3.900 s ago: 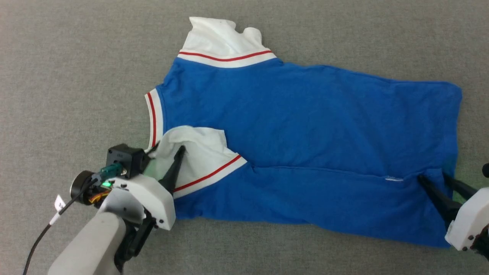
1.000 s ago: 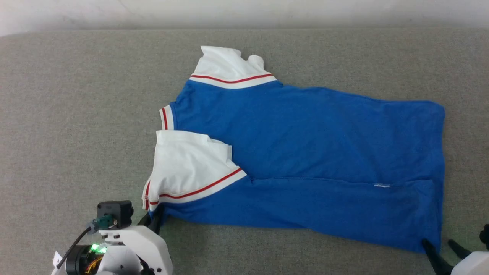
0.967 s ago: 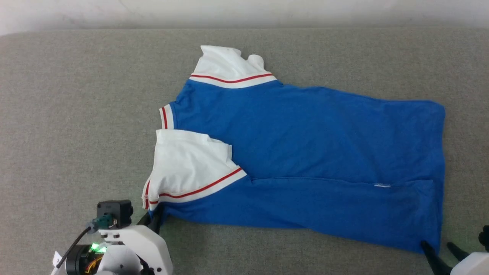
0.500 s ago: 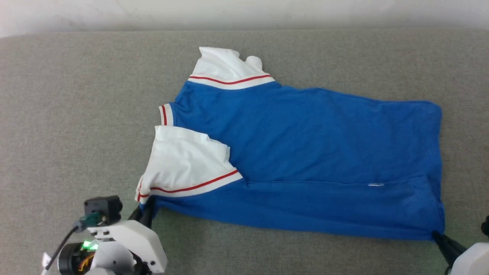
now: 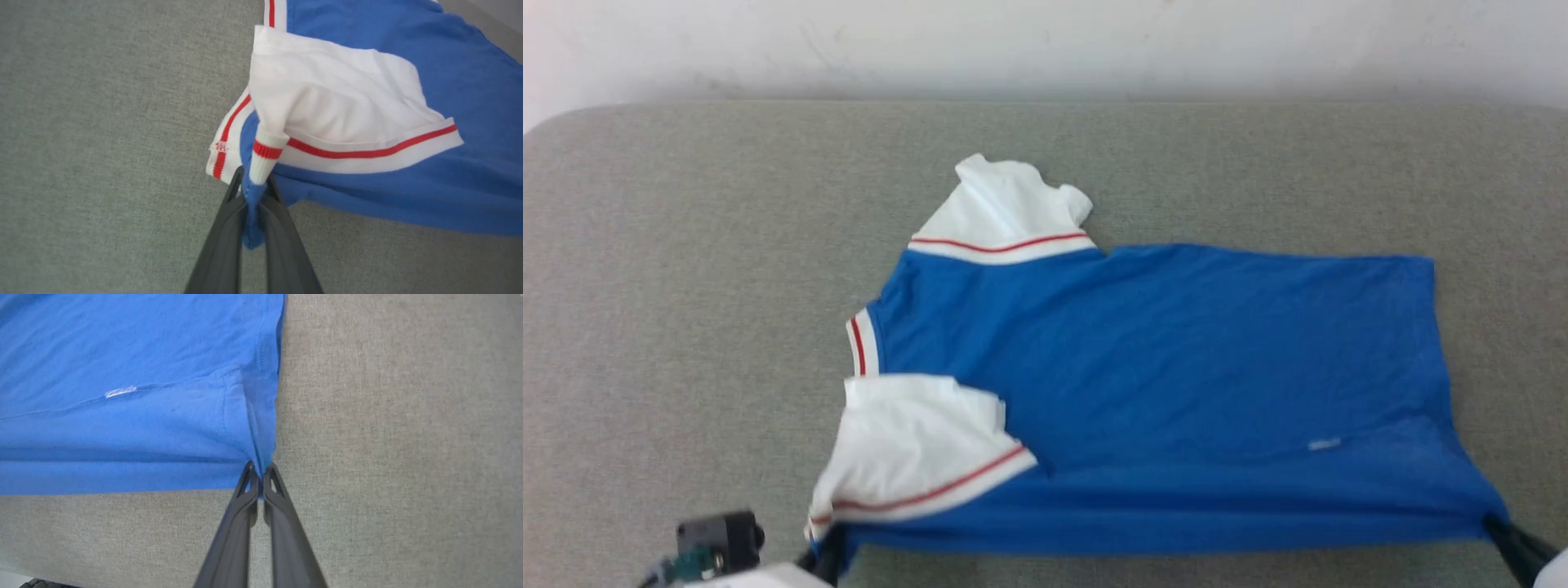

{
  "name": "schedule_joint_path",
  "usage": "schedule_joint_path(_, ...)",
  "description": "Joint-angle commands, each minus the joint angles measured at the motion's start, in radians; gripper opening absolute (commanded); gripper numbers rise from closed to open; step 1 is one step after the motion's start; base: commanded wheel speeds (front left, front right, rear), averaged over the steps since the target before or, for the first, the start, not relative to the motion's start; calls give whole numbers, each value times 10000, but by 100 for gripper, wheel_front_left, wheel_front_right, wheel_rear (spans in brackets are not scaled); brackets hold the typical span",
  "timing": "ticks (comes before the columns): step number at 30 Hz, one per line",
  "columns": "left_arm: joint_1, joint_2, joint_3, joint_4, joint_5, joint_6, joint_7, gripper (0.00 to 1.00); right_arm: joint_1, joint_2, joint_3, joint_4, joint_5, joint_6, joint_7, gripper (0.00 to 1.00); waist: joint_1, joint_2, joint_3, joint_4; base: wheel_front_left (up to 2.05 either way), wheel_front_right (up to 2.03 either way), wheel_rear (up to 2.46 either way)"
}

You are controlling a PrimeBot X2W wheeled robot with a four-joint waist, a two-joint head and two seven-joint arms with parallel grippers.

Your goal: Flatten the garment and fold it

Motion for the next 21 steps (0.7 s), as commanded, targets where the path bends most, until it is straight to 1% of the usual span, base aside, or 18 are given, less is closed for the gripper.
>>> schedule_joint_path(1,231,-19,23,-50,-61,169,25,0,184,68,-161,-39,-36,-25,97,0,1,-1,-68,80,0,0,0)
schedule_joint_path(5,843,-291,-103,25,-422,153,32,0,705,304,-444,-53,-276,-25,575,0,1,-1,-172,164,0,0,0)
schedule_joint_path(8,1011,-490,-176,398,-597,-11,-137,0,913,375,-542,3,-457,-25,575,0,1,-1,-276,214,0,0,0)
schedule_joint_path(9,994,-571,-174,558,-660,-92,-230,11,937,407,-526,62,-500,-25,539,0,1,-1,-311,225,0,0,0)
schedule_joint_path(10,943,-619,-181,749,-682,-177,-318,31,936,444,-499,148,-545,-25,487,0,1,-1,-350,237,0,0,0)
schedule_joint_path(11,859,-677,-187,941,-699,-273,-423,49,909,489,-453,233,-571,-25,399,0,1,-1,-394,250,0,0,0)
schedule_joint_path(12,764,-773,-165,1139,-754,-374,-553,73,857,529,-415,306,-591,-25,261,0,1,-1,-422,256,0,0,0)
schedule_joint_path(13,663,-855,-157,1350,-801,-482,-666,91,804,563,-380,402,-634,-25,131,0,1,-1,-460,259,0,0,0)
schedule_joint_path(14,552,-914,-158,1560,-828,-577,-751,100,764,582,-313,505,-661,-25,26,17,1,-1,-496,257,0,0,0)
schedule_joint_path(15,456,-967,-160,1757,-852,-651,-816,100,716,601,-237,592,-667,-25,-104,100,1,-1,-538,244,0,0,0)
schedule_joint_path(18,301,-1068,-151,2160,-939,-850,-977,100,619,624,-97,819,-664,-25,-381,100,1,-1,-626,194,0,0,0)
schedule_joint_path(21,283,-1038,3,2118,-1016,-957,-1160,100,524,608,-29,750,-452,-25,-491,100,1,-1,-630,117,0,0,0)
